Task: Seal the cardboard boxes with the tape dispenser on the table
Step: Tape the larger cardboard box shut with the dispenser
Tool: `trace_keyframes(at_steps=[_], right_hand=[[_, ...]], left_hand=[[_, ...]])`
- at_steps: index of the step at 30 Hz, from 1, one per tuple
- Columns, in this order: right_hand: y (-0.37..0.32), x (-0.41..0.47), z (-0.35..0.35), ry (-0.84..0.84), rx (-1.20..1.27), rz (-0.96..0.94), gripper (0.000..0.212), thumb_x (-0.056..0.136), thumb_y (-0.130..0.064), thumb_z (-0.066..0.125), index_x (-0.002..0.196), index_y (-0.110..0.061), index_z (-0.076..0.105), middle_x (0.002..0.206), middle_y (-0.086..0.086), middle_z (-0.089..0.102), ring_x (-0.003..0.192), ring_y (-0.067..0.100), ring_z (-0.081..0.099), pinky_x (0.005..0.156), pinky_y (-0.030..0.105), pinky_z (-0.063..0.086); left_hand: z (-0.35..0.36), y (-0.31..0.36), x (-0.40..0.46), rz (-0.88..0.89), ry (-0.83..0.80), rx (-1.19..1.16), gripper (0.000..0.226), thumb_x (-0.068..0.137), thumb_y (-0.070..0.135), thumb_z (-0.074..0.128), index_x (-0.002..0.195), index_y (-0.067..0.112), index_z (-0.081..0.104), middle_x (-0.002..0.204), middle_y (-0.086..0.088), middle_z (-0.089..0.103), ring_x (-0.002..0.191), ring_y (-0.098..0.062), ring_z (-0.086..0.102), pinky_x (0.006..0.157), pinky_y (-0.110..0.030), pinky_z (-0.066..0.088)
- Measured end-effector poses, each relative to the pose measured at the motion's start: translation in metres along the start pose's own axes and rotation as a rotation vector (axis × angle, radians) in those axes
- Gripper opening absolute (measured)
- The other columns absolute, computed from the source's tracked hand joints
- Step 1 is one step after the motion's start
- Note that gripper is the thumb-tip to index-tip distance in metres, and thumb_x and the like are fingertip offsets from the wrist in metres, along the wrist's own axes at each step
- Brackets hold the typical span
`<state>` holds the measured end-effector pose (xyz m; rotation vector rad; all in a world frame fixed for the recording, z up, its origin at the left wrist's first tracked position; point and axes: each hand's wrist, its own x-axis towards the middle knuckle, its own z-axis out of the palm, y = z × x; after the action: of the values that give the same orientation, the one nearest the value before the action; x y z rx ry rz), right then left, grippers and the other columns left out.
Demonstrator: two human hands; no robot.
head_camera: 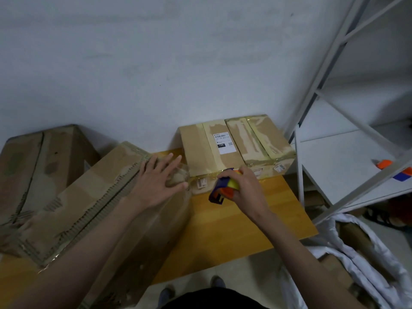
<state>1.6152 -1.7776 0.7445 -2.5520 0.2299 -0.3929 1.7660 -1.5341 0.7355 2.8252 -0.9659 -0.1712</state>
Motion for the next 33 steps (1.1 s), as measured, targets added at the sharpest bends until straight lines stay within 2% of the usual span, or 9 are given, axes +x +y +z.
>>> trace_keyframes(at_steps=[4, 8, 13, 18, 21, 23, 26, 28, 33], right_hand=[[0.001, 0.005, -0.003, 0.056, 0.054, 0.027, 0.046, 0.077, -0.021, 0.086, 0.114, -0.039, 0.065, 0.102, -0.002, 0.048, 0.093, 0.016, 0.048, 0.069, 0.023, 0.042], [0.009, 0.004, -0.002, 0.076, 0.100, 0.043, 0.047, 0.076, -0.019, 0.087, 0.112, -0.039, 0.066, 0.102, -0.001, 0.050, 0.096, 0.015, 0.046, 0.070, 0.024, 0.040], [0.009, 0.002, -0.005, 0.120, 0.178, 0.061, 0.041, 0.077, -0.021, 0.086, 0.111, -0.038, 0.068, 0.100, -0.004, 0.048, 0.095, 0.014, 0.045, 0.071, 0.027, 0.046], [0.012, 0.002, -0.009, 0.164, 0.234, 0.075, 0.047, 0.075, -0.018, 0.087, 0.113, -0.038, 0.068, 0.105, -0.001, 0.052, 0.099, 0.015, 0.049, 0.077, 0.035, 0.054], [0.011, 0.002, -0.009, 0.189, 0.276, 0.062, 0.049, 0.074, -0.017, 0.087, 0.115, -0.035, 0.069, 0.105, -0.001, 0.054, 0.099, 0.017, 0.051, 0.077, 0.035, 0.054], [0.009, 0.003, -0.010, 0.197, 0.280, 0.049, 0.048, 0.075, -0.016, 0.086, 0.116, -0.034, 0.069, 0.103, -0.002, 0.053, 0.097, 0.015, 0.050, 0.074, 0.027, 0.051], [0.004, 0.006, -0.009, 0.205, 0.278, 0.037, 0.045, 0.077, -0.015, 0.085, 0.115, -0.032, 0.070, 0.097, -0.011, 0.046, 0.093, 0.011, 0.045, 0.070, 0.010, 0.038], [0.000, 0.007, -0.008, 0.198, 0.279, 0.037, 0.044, 0.077, -0.015, 0.085, 0.115, -0.032, 0.070, 0.096, -0.014, 0.044, 0.093, 0.011, 0.045, 0.069, 0.011, 0.037], [-0.005, 0.011, -0.005, 0.190, 0.302, 0.035, 0.046, 0.076, -0.016, 0.085, 0.115, -0.035, 0.069, 0.098, -0.008, 0.046, 0.090, 0.013, 0.048, 0.070, 0.019, 0.041]], left_hand=[[0.001, 0.038, 0.018, -0.211, 0.022, 0.034, 0.093, 0.085, 0.077, 0.047, 0.158, 0.037, 0.006, 0.165, -0.006, 0.012, 0.152, -0.038, 0.006, 0.118, -0.067, 0.012], [0.005, 0.064, 0.026, -0.307, 0.000, 0.117, 0.095, 0.088, 0.065, 0.056, 0.158, 0.027, 0.004, 0.159, -0.014, 0.017, 0.148, -0.051, 0.006, 0.113, -0.075, 0.015], [0.005, 0.067, 0.033, -0.350, -0.006, 0.142, 0.084, 0.093, 0.061, 0.042, 0.157, 0.020, 0.007, 0.155, -0.013, 0.022, 0.143, -0.055, 0.017, 0.109, -0.074, 0.024], [-0.006, 0.049, 0.028, -0.233, 0.063, -0.112, 0.067, 0.095, 0.049, 0.049, 0.152, 0.027, 0.023, 0.157, -0.005, 0.018, 0.136, -0.043, 0.038, 0.115, -0.062, 0.026], [-0.014, 0.028, 0.031, 0.078, 0.073, -0.315, 0.049, 0.095, 0.032, 0.060, 0.141, 0.038, 0.042, 0.156, 0.013, 0.013, 0.127, -0.025, 0.054, 0.115, -0.052, 0.038], [-0.016, 0.014, 0.038, 0.285, 0.005, -0.232, 0.037, 0.096, 0.022, 0.059, 0.127, 0.042, 0.058, 0.160, 0.012, 0.018, 0.137, -0.025, 0.045, 0.123, -0.049, 0.018], [-0.023, 0.007, 0.046, 0.350, -0.181, -0.112, 0.024, 0.101, 0.030, 0.055, 0.117, 0.044, 0.066, 0.161, 0.015, 0.027, 0.154, -0.022, 0.012, 0.122, -0.049, -0.006], [-0.024, 0.004, 0.052, 0.336, -0.252, -0.091, 0.022, 0.101, 0.042, 0.053, 0.119, 0.042, 0.066, 0.153, 0.019, 0.040, 0.154, -0.017, 0.007, 0.122, -0.051, -0.009], [-0.022, 0.000, 0.059, 0.311, -0.313, -0.076, 0.032, 0.097, 0.058, 0.050, 0.118, 0.041, 0.066, 0.132, 0.021, 0.059, 0.152, -0.010, 0.016, 0.123, -0.051, -0.010]])
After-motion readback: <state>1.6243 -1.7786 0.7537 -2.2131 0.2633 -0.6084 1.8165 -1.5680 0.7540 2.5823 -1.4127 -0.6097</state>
